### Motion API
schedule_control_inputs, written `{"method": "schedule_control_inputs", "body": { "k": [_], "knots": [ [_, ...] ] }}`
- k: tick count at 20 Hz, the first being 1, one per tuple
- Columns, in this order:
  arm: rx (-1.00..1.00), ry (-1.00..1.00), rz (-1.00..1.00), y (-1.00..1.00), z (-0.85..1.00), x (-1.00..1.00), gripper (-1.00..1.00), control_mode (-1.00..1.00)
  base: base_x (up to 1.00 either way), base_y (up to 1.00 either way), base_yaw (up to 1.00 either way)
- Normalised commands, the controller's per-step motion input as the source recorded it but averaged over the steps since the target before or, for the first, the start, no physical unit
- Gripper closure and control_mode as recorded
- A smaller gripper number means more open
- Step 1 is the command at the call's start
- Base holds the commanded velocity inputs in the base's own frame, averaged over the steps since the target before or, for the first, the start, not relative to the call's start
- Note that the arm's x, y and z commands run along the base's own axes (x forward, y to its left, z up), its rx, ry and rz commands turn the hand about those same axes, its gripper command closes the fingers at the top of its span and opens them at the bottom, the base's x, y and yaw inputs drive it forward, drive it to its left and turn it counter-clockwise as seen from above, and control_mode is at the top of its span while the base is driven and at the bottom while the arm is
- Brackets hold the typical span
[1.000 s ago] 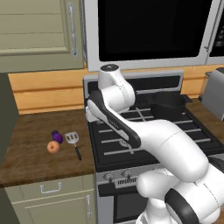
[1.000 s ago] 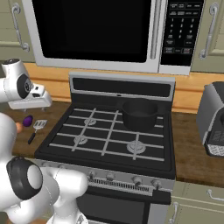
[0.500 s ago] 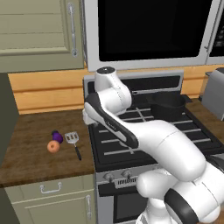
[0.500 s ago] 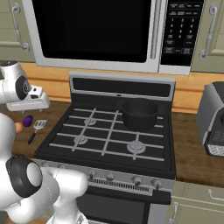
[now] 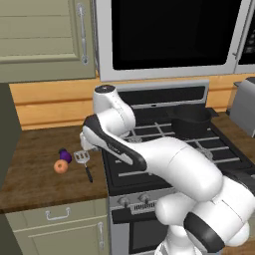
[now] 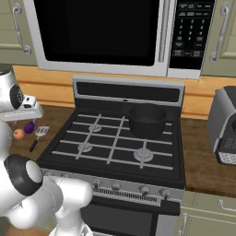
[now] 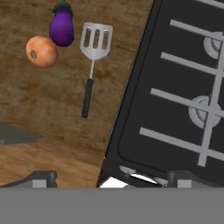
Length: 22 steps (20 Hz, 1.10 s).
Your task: Put the onion and eggplant in the pot. Retrieve the spatula and lightly stir the vegetables in the pot.
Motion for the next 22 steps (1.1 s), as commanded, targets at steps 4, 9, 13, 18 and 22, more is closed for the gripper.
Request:
{"method": "schedule_control_inputs", "body": {
  "k": [4, 9, 13, 18, 22],
  "knots": [
    [0.01, 0.0, 0.05, 0.8, -0.46, 0.04, -1.0, -1.0, 0.0, 0.0, 0.0],
    [0.03, 0.0, 0.01, 0.63, -0.45, 0.24, -1.0, -1.0, 0.0, 0.0, 0.0],
    [0.01, 0.0, 0.04, 0.49, -0.33, 0.4, -1.0, -1.0, 0.0, 0.0, 0.0],
    [0.0, 0.0, 0.02, 0.43, -0.28, 0.32, -1.0, -1.0, 0.0, 0.0, 0.0],
    [0.0, 0.03, 0.0, 0.34, -0.21, 0.23, -1.0, -1.0, 0.0, 0.0, 0.0]
  ]
}}
